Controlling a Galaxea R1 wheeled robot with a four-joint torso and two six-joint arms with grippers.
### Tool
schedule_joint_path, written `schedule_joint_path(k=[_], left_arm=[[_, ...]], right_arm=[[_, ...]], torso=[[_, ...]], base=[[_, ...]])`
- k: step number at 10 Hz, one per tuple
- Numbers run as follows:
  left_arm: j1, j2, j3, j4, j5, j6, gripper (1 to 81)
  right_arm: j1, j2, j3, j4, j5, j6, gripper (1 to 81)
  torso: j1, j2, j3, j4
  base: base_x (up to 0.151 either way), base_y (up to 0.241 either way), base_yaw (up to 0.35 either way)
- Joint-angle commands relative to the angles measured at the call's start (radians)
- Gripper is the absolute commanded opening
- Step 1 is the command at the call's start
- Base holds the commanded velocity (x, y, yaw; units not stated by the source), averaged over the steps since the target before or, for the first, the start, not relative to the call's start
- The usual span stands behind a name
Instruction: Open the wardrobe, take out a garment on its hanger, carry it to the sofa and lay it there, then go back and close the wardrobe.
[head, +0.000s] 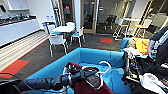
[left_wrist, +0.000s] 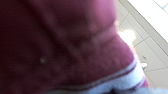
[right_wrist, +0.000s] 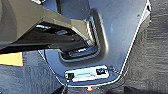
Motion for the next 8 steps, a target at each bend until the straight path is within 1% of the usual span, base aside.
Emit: schedule_joint_path(k=[1, 2, 3, 4, 5, 6, 7, 8], left_arm=[[-0.163, -0.027, 0.025, 0.026, -0.088, 0.017, 1.0], [-0.168, -0.038, 0.028, 0.026, -0.090, 0.015, 1.0], [-0.174, -0.049, 0.028, 0.026, -0.090, 0.015, 1.0], [-0.182, -0.055, 0.028, 0.025, -0.091, 0.015, 1.0], [-0.186, -0.053, 0.025, 0.025, -0.093, 0.015, 1.0], [-0.192, -0.053, 0.024, 0.023, -0.096, 0.011, 1.0], [-0.204, -0.053, 0.022, 0.019, -0.113, 0.009, 1.0], [-0.227, -0.058, 0.025, 0.014, -0.116, 0.008, 1.0]], right_arm=[[0.002, 0.001, 0.001, -0.012, -0.059, 0.003, 81.1], [0.003, 0.001, 0.003, -0.013, -0.059, 0.002, 81.1], [0.008, 0.003, 0.001, -0.012, -0.061, 0.002, 81.1], [0.009, 0.004, 0.001, -0.012, -0.061, 0.002, 81.1], [0.011, 0.004, 0.003, -0.012, -0.061, 0.002, 81.1], [0.009, 0.004, 0.001, -0.012, -0.061, 0.003, 81.1], [0.009, 0.004, 0.001, -0.009, -0.061, 0.003, 81.1], [0.009, 0.004, 0.001, -0.009, -0.061, 0.003, 81.1]], torso=[[0.000, 0.000, -0.036, 0.000], [0.000, 0.000, -0.094, 0.000], [0.000, 0.000, -0.101, 0.000], [-0.001, 0.000, -0.120, 0.000], [-0.001, 0.000, -0.060, 0.000], [0.000, 0.000, -0.091, 0.000], [0.000, 0.001, -0.109, 0.000], [0.000, 0.001, -0.117, 0.000]], base=[[0.000, 0.000, 0.000], [0.000, 0.000, 0.000], [0.000, 0.000, 0.000], [0.000, 0.000, 0.000], [0.000, 0.000, 0.000], [0.000, 0.000, 0.000], [0.000, 0.000, 0.000], [0.000, 0.000, 0.000]])
